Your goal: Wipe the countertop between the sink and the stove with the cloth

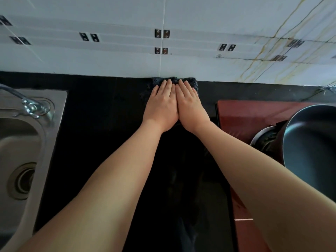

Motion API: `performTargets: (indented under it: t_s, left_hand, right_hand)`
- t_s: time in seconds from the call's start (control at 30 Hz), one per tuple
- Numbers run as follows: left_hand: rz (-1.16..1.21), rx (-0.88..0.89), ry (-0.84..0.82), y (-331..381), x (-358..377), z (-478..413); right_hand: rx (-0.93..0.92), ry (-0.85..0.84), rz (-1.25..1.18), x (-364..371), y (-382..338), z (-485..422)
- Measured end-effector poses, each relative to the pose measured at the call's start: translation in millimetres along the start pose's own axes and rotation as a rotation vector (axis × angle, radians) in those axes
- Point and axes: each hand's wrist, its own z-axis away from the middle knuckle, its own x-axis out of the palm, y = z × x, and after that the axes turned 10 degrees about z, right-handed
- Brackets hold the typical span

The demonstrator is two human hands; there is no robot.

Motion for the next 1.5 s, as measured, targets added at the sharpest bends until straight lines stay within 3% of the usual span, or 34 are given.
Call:
performTargets:
  t_s: [0.5,0.87,1.5]
  left_hand:
    - [-0.059,-0.022,0.015,2.0,4.1,-5.6]
    - [-0.108,0.022,0.011,50.4,19.0,-25.5]
    - [-0.015,0.011,0.07,50.5,28.6,-14.3]
  right_hand:
    - [-0.016,0.022,0.01,2.4,5.6,-5.3]
    - [0.055,-0.015,0.135,-5.8,53.8,8.6]
    - [0.105,0.04,0.168,-3.1,47.5,22.7]
